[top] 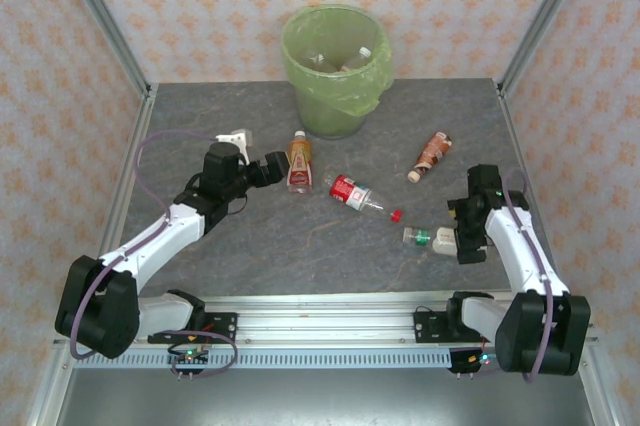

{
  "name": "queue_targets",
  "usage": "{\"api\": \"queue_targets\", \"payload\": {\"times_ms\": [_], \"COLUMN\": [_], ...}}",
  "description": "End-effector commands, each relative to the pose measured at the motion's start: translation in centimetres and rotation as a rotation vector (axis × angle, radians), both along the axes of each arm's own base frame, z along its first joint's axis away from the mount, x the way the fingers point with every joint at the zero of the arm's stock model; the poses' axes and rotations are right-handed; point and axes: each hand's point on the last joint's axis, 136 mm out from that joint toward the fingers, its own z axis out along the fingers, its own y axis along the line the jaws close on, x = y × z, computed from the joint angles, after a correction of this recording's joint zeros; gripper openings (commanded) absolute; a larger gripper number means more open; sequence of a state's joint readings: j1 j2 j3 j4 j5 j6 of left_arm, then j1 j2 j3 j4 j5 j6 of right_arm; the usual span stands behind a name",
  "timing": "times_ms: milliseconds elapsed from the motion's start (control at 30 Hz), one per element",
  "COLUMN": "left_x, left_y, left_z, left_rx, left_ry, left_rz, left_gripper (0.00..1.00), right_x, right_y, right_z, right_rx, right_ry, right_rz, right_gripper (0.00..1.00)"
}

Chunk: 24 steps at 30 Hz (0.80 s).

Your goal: Put the plastic bottles in the bin

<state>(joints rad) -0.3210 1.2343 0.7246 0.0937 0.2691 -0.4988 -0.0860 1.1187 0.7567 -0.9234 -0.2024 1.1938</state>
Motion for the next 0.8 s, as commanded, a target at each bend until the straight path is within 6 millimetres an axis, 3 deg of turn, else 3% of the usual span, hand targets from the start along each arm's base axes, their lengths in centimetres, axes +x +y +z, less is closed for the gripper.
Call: {"api": "queue_targets", "payload": {"times_ms": [0, 167, 400, 633, 767], "left_x": [1.1, 1.3, 1.5, 1.5, 1.4], "left_y": [0.0, 0.2, 0.0, 0.2, 0.2], "left_z": [2.0, 1.8, 1.9, 1.5, 1.5], "left_rx": [-0.006, -0.006, 0.003, -0.002, -0.002], "left_ry": [-0.054, -0.045, -0.034, -0.021, -0.018], "left_rz": [0.022, 0.039, 0.035, 0.045, 0.045], "left_gripper": [1.00, 1.00, 1.00, 1.00, 1.00], "right_x": [0.9, 0.4, 0.3, 0.1, 0.0], "right_y": [-0.3, -0.1, 0.3, 0.2, 0.1], "right_z": [-0.4, -3.1, -5.3, -6.4, -6.6], "right_rx": [0.004, 0.059, 0.101, 0.098, 0.089], "right_ry": [-0.006, 0.052, 0.085, 0.100, 0.096], "right_rz": [-0.056, -0.118, -0.149, -0.138, -0.139], "right_gripper": [0.99, 1.00, 0.96, 0.89, 0.78]}}
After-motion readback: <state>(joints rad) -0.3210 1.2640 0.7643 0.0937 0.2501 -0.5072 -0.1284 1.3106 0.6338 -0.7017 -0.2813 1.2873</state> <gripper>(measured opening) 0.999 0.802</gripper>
